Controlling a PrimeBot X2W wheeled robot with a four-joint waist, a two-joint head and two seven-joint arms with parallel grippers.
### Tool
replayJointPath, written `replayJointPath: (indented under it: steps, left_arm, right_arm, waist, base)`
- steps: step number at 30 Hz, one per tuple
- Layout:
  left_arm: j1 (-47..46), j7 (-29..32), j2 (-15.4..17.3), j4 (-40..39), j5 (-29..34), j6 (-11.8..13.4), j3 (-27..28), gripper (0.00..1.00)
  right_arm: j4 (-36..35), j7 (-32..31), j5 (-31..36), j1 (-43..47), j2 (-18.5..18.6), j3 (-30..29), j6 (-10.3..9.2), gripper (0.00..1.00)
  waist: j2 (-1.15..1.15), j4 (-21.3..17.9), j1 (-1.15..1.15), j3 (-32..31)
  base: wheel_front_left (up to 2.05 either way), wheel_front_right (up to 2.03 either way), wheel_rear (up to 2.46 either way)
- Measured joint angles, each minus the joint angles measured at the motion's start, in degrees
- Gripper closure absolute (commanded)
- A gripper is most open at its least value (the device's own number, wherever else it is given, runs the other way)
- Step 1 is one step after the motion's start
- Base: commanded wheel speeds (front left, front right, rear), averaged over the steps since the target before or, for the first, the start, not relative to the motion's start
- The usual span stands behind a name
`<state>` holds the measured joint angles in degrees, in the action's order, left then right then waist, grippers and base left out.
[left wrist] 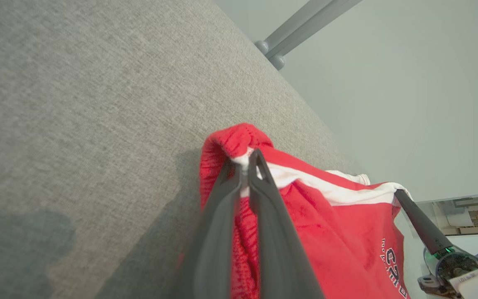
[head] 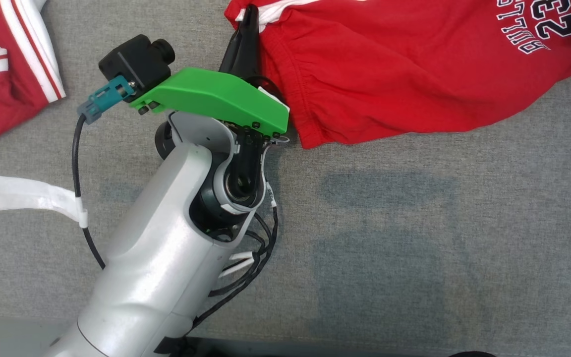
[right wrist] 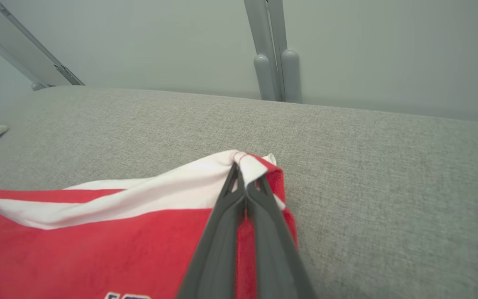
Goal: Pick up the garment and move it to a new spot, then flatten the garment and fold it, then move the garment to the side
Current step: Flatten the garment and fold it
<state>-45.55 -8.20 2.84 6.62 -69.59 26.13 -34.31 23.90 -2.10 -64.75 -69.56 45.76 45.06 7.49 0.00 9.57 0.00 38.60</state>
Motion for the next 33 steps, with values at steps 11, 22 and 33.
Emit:
replayJointPath:
  steps: [11, 22, 33]
  left_arm:
    - [-0.9, -2.2, 0.3, 2.4, -0.2, 0.7, -2.2, 0.00]
    - [2.9, -1.2, 15.8, -9.1, 13.2, 6.9, -10.8, 0.00]
    - [5.2, -3.8, 26.0, -17.2, 29.1, 14.4, -19.1, 0.00]
  right_arm:
    - [2.3, 6.8, 3.3, -2.6, -0.4, 7.7, 0.01, 0.00]
    - [-11.9, 3.0, -2.4, -3.1, 9.5, 14.5, 0.01, 0.00]
    - [-5.6, -2.6, -5.7, 0.2, 11.7, 16.0, 0.01, 0.00]
  waist:
    - [0.00, -0.4, 0.00, -1.0]
    - [0.00, -4.6, 0.00, -3.4]
    - [0.00, -3.9, 0.00, -5.9]
  base:
    - [0.00, 0.00, 0.00]
    - [0.00, 0.00, 0.00]
    - [0.00, 0.00, 0.00]
